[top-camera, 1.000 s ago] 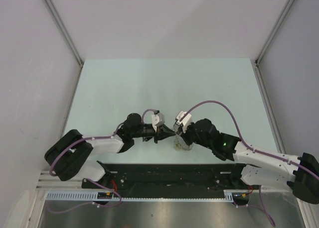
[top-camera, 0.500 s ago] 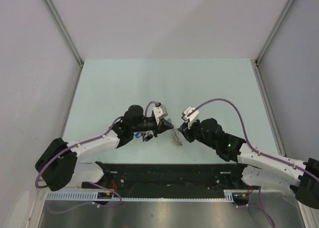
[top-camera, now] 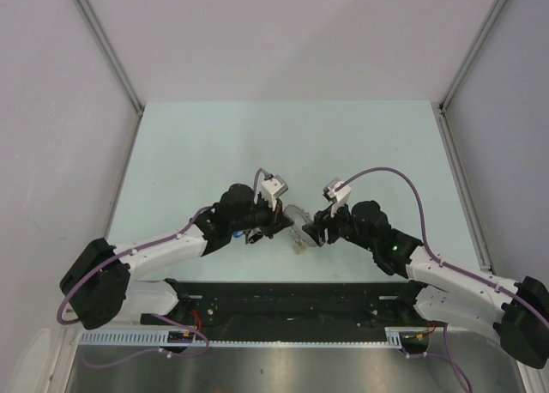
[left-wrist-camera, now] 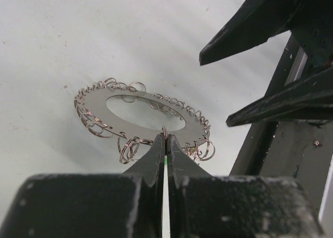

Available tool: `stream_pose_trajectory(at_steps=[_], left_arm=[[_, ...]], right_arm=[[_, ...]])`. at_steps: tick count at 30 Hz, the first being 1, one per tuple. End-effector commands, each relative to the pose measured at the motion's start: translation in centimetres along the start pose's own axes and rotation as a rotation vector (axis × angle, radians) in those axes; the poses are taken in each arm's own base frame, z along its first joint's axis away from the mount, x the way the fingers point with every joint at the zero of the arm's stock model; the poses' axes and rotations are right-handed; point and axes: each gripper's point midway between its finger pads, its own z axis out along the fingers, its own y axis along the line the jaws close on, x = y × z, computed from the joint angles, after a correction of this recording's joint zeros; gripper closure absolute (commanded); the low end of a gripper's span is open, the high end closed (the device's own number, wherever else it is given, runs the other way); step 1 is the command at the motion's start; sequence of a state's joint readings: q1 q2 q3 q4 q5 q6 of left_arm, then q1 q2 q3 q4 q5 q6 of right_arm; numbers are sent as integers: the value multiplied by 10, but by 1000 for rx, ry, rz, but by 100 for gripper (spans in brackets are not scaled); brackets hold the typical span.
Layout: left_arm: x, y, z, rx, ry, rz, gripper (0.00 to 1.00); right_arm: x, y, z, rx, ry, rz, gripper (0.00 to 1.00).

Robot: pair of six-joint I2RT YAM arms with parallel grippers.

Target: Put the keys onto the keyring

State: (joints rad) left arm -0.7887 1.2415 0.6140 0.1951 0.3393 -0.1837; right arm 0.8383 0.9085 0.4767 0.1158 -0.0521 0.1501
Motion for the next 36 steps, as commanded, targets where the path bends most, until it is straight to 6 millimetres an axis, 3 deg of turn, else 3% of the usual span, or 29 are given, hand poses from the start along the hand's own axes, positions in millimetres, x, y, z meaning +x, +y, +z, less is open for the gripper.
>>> stream_pose_trajectory(at_steps=[1, 9, 17, 19, 20, 22, 23, 24, 32, 33, 35, 36], left_arm=[[-13, -3, 9, -35, -26, -51, 100], [56, 17, 37, -145, 217, -74, 100], [72, 20, 43, -140, 190, -53, 100], [64, 18, 44, -117, 126, -29, 100], [73, 19, 40, -116, 125, -24, 100], [57, 14, 40, -83, 34, 10, 100], [65, 15, 36, -80, 29, 16, 100], [53, 12, 36, -67, -33, 41, 100], [24, -3, 18, 4, -231, 162, 100], [10, -8, 13, 18, -292, 185, 100], [7, -11, 8, 35, -326, 213, 100], [-4, -15, 4, 47, -372, 236, 100]], right_arm=[[1, 5, 9, -27, 6, 30, 40], [4, -22, 2, 120, 23, 53, 41], [19, -30, 6, 144, 94, 75, 41], [25, -32, 9, 142, 119, 79, 41], [24, -32, 10, 141, 121, 80, 41], [29, -28, 13, 103, 148, 87, 42], [29, -23, 14, 78, 155, 88, 42], [29, -22, 15, 70, 156, 88, 42], [17, -7, 21, -54, 112, 47, 46], [18, -6, 23, -65, 115, 50, 46], [12, -2, 25, -100, 91, 51, 48], [10, -2, 27, -107, 86, 50, 48]])
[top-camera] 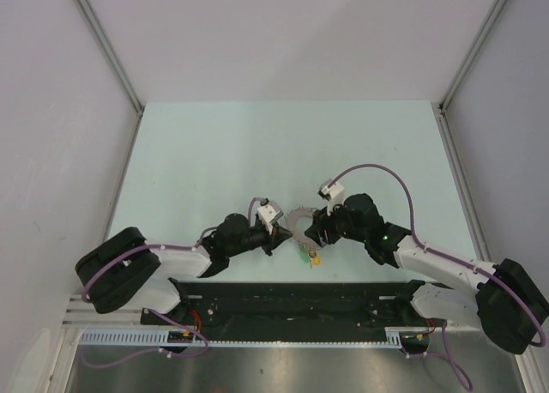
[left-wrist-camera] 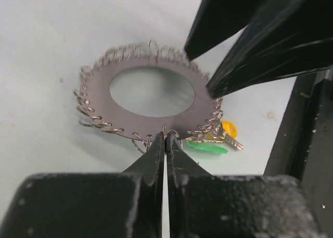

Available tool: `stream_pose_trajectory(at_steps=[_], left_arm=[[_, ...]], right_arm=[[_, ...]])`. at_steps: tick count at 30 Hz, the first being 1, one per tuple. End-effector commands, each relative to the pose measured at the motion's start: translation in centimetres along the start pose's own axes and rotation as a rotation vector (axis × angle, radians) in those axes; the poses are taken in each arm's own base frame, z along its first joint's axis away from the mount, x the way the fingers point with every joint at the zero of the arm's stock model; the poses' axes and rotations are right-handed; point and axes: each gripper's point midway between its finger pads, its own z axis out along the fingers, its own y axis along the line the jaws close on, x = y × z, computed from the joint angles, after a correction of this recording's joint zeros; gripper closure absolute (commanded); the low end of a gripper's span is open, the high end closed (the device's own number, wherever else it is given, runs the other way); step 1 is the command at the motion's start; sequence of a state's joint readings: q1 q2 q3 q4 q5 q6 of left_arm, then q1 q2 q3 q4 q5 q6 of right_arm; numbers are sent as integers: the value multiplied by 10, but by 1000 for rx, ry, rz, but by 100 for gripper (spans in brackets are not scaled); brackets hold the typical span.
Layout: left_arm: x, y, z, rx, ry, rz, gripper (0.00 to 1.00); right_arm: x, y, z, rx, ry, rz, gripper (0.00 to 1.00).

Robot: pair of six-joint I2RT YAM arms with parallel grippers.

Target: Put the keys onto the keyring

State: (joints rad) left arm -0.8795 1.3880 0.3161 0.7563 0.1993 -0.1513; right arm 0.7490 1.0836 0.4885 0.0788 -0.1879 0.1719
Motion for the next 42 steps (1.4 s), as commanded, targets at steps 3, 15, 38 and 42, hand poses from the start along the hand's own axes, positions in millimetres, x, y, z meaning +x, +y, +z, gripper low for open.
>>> stream_pose_trajectory(at_steps=[3, 15, 38, 42], left_arm=[[-76, -25, -14, 111, -320, 157, 100], [-103, -40, -36, 167, -458, 179, 100], [-123, -52, -54, 214, -548, 178, 100], [-125, -54, -54, 225, -555, 170, 100]], right_arm=[[-47, 20, 4, -124, -138, -51, 52], [-59, 36, -9, -240, -196, -71, 60], [-66, 56, -27, -361, -289, -155, 73], [-65, 60, -28, -392, -289, -157, 74]])
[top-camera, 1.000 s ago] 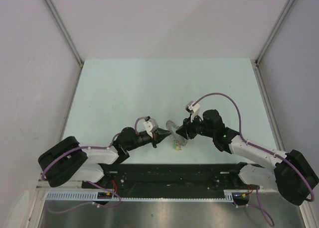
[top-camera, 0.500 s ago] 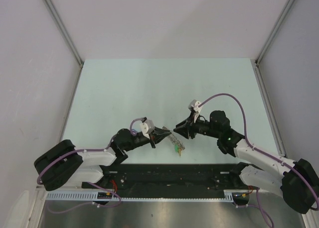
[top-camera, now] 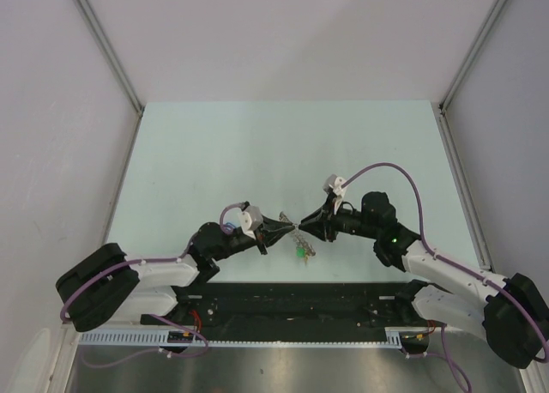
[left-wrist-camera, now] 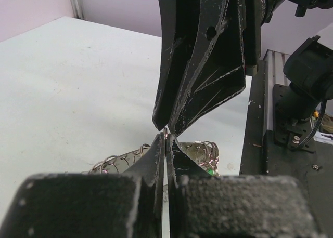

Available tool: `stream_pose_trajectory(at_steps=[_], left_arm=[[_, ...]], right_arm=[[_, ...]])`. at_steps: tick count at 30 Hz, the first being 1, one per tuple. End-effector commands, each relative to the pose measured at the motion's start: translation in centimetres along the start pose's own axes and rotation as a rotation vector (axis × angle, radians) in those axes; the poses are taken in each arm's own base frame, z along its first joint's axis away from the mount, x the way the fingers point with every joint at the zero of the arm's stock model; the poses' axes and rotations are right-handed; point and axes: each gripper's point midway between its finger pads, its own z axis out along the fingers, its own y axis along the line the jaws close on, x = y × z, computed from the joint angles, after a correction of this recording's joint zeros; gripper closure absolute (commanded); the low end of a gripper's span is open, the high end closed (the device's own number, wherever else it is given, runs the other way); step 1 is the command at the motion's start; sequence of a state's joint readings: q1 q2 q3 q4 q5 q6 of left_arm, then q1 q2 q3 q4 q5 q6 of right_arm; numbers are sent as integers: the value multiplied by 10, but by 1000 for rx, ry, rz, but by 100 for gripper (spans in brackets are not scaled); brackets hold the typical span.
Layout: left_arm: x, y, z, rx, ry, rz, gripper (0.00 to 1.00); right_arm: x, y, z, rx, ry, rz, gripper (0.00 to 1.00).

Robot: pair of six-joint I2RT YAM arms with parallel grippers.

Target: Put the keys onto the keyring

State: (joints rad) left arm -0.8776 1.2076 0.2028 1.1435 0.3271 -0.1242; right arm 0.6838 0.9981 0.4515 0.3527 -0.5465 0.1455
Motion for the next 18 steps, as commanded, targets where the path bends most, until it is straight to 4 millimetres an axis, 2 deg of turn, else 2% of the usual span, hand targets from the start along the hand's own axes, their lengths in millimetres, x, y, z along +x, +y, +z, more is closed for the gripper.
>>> stream_pose_trajectory(at_steps=[1, 18], left_arm=[[-38, -8, 2, 40, -138, 31, 100], [-42, -20, 7, 113, -158, -1, 100]], right_arm=[[-11, 7, 2, -52, -45, -44, 74], [-17, 17, 5, -117, -71, -67, 76]])
